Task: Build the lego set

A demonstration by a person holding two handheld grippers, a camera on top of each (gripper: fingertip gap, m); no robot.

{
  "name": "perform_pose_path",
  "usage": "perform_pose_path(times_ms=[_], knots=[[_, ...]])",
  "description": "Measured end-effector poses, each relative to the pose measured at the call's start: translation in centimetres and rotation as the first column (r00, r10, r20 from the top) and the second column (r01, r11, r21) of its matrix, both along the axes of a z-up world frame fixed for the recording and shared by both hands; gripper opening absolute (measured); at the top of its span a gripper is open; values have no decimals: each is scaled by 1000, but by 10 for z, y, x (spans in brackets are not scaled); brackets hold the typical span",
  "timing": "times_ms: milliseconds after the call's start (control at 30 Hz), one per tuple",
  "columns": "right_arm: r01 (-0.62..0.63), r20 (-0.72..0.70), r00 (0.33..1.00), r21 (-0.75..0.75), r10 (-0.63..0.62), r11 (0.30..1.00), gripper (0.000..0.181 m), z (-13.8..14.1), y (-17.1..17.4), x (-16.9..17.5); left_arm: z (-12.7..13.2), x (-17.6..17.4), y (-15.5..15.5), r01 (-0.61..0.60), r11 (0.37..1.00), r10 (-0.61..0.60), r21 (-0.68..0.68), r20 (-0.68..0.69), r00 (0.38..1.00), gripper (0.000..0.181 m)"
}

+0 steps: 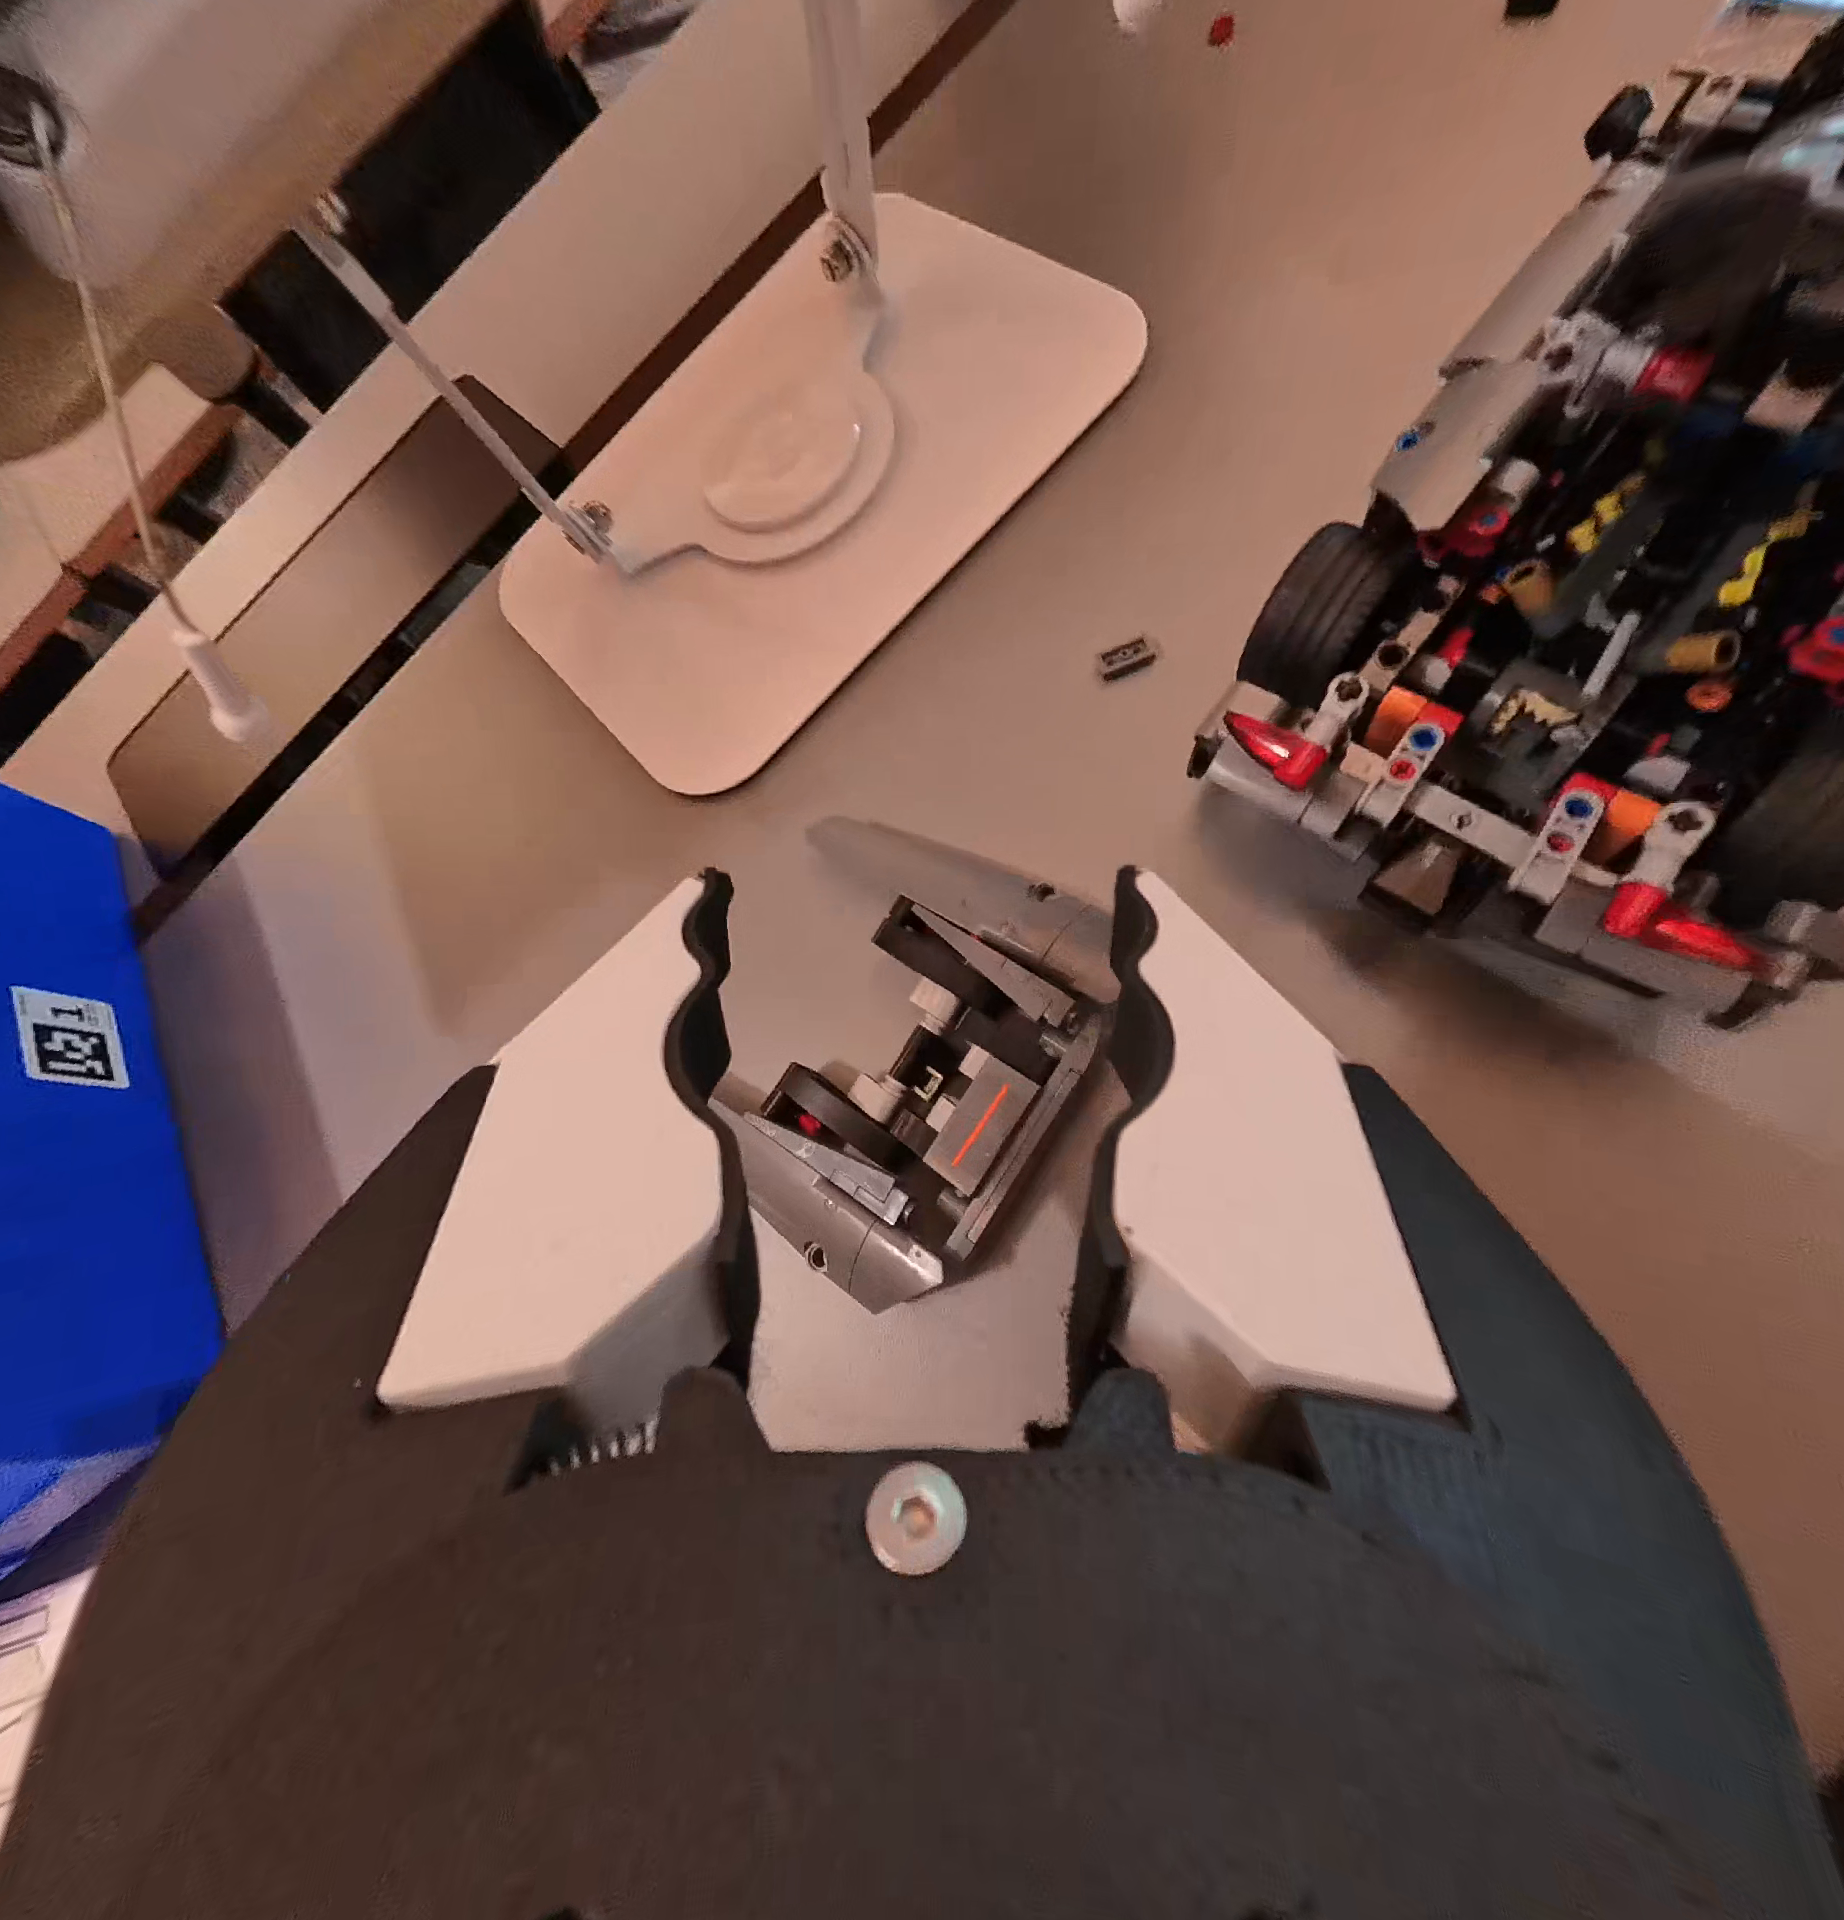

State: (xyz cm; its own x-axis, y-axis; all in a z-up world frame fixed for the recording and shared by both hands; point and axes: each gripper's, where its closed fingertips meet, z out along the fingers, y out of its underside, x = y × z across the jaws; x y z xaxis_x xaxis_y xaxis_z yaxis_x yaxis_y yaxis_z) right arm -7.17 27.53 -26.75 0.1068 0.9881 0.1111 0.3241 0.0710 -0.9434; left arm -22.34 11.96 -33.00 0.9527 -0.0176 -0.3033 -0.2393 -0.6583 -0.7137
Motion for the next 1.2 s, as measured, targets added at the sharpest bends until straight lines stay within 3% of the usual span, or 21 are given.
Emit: perform_pose_path(times_ms=[167, 433, 533, 767, 1200], knots=[[4, 11, 1000, -18, -4, 1000, 59, -9, 5, -2, -14, 3, -6, 55, 997, -56, -51, -4, 998, 77], [4, 24, 1000, -30, -4, 1000, 57, -13, 7, -4, -56, 11, -33, 144, 963, -145, -226, 14, 989, 81], [-4, 41, 999, -29, 5, 1000, 57, -18, 5, -7, -68, 7, -34, 135, 955, -150, -265, -38, 988, 69], [-4, 50, 999, -14, 4, 1000, 55, -18, 5, -8, -74, 2, -32, 124, 953, -150, -278, -71, 986, 29], [-21, 41, 999, -1, 21, 1000, 52, -14, 1, -7, -64, 1, -37, 149, 963, -154, -223, -4, 988, 26]])
